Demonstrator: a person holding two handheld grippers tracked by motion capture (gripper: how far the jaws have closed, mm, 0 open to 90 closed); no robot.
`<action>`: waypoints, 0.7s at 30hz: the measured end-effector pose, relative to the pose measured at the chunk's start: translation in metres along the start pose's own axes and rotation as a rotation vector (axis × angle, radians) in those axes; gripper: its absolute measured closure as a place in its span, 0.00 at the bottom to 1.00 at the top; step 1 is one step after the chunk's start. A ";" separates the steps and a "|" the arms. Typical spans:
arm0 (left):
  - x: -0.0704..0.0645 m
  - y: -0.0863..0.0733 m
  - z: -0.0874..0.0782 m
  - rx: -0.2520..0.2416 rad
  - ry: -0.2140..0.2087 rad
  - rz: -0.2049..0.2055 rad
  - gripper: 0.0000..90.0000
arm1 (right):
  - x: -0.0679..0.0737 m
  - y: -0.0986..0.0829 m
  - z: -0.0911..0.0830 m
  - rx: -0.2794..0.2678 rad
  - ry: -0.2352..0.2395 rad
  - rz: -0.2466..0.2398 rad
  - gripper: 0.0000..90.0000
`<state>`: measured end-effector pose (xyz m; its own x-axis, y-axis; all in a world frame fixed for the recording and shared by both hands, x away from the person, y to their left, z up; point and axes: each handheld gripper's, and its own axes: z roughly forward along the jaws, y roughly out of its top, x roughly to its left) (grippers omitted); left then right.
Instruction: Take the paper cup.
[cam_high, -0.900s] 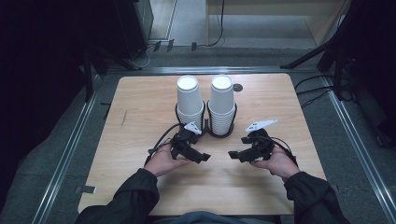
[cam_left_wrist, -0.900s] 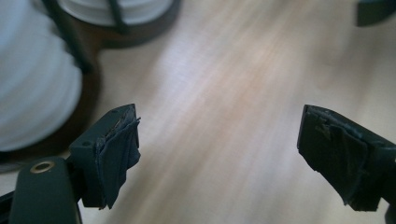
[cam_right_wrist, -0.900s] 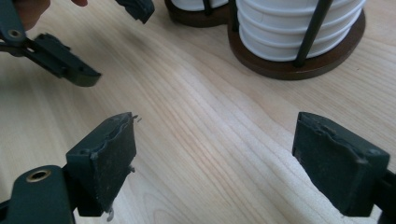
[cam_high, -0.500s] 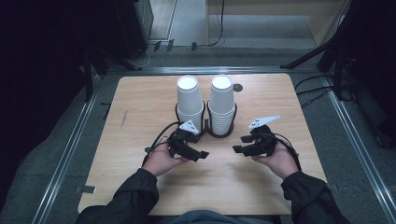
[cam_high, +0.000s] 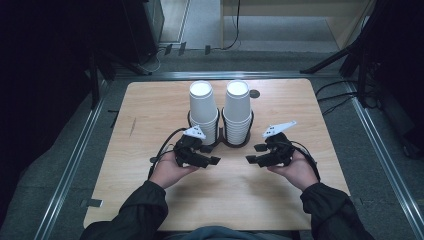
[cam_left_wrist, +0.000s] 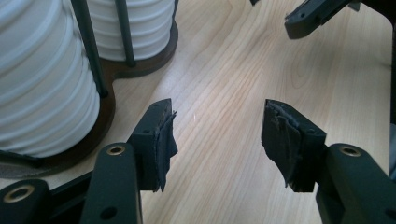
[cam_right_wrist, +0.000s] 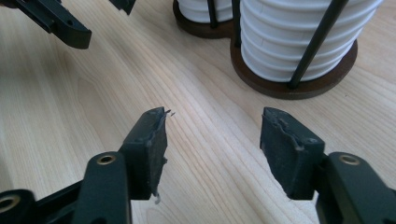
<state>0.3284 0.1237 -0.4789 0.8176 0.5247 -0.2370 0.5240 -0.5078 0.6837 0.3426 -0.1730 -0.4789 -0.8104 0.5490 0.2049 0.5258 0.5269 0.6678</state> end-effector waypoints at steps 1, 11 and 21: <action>0.000 0.000 -0.001 0.002 -0.002 0.004 0.50 | -0.001 0.000 -0.001 -0.011 -0.002 -0.014 0.42; -0.004 0.004 -0.003 -0.028 0.034 0.013 0.57 | -0.006 0.004 -0.005 -0.033 -0.008 -0.006 0.33; -0.015 0.010 -0.003 -0.060 0.086 0.022 0.79 | -0.011 0.008 -0.014 -0.056 -0.013 0.013 0.33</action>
<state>0.3205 0.1126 -0.4658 0.8041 0.5717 -0.1631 0.4888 -0.4795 0.7288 0.3520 -0.1839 -0.4654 -0.7999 0.5642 0.2048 0.5206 0.4824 0.7044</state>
